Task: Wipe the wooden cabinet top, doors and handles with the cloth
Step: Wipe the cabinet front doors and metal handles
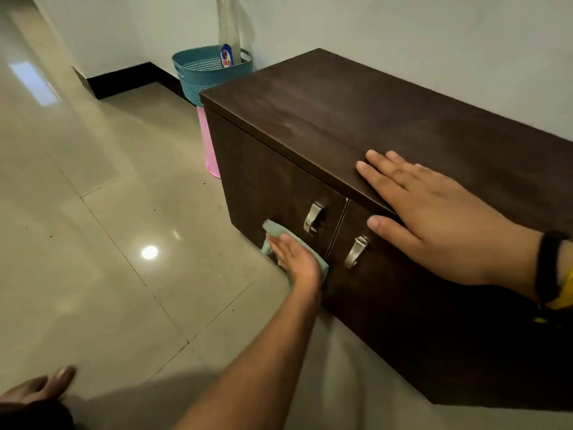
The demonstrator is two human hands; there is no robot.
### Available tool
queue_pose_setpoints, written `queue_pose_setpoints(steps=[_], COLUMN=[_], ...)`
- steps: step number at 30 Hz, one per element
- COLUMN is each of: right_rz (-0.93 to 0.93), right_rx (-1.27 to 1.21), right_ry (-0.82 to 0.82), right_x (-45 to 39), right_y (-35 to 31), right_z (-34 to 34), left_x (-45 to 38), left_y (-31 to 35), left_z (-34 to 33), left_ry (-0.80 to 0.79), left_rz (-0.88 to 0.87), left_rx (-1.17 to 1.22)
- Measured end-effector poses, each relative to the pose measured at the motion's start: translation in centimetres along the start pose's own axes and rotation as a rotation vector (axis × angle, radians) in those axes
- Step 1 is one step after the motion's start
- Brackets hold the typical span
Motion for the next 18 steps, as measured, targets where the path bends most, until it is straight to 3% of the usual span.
queue_pose_setpoints(steps=[4, 10, 14, 18], right_rz=[-0.002, 0.031, 0.061, 0.064], right_rx=[0.017, 0.063, 0.086, 0.12], right_ry=[0.038, 0.083, 0.107, 0.114], right_x=[-1.7, -4.2, -5.4, -5.3], right_y=[-1.0, -2.8, -3.6, -3.9], right_z=[0.2, 0.5, 0.7, 0.9], left_x=[-6.2, -1.2, -0.1, -0.7], left_y=[5.9, 5.7, 4.6, 9.2], left_z=[1.3, 2.0, 2.3, 1.8], left_ry=[-0.04, -0.219, -0.23, -0.208], left_rz=[-0.144, -0.539, -0.539, -0.486], left_rx=[0.004, -0.234, -0.274, -0.092])
Point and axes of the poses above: each hand's wrist, its own x-axis away from the middle knuckle, its own z-axis out of the back of the hand, y = z × x, the point moved 4 cm from there along -x, towards the middle knuckle, and after that the axes turned 5 degrees about x, right-handed, at the moved point
